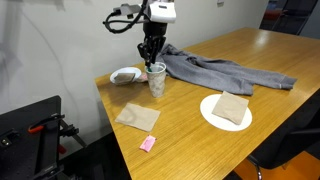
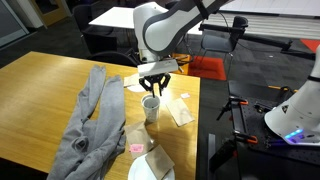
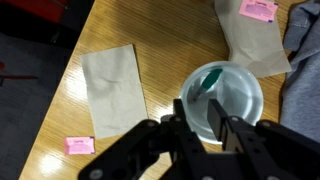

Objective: Remove the pen from the cup and put it on the table

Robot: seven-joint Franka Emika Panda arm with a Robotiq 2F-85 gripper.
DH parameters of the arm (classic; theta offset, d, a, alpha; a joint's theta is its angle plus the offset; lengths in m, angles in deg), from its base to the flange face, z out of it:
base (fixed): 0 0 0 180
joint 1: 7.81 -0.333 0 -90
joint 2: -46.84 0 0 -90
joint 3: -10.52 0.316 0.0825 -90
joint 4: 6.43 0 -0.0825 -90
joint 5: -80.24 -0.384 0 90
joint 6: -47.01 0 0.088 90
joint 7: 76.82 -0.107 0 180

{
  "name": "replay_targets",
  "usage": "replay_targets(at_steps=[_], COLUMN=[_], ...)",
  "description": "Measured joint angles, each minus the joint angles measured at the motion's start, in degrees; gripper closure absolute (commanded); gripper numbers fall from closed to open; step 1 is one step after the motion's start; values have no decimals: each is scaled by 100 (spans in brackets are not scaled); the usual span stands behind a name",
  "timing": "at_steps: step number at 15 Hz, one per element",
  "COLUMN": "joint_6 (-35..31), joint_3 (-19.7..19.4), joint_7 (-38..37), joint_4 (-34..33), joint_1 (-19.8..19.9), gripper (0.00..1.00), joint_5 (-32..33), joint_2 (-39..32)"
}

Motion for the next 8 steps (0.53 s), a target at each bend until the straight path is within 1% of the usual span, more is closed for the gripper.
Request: replay_targets(at_steps=[8], joint_6=[-1], joint_3=[0], joint_7=[0], joint_4=[-254], joint_1=[-67], gripper=[68], joint_5=[24], joint_2=[-271])
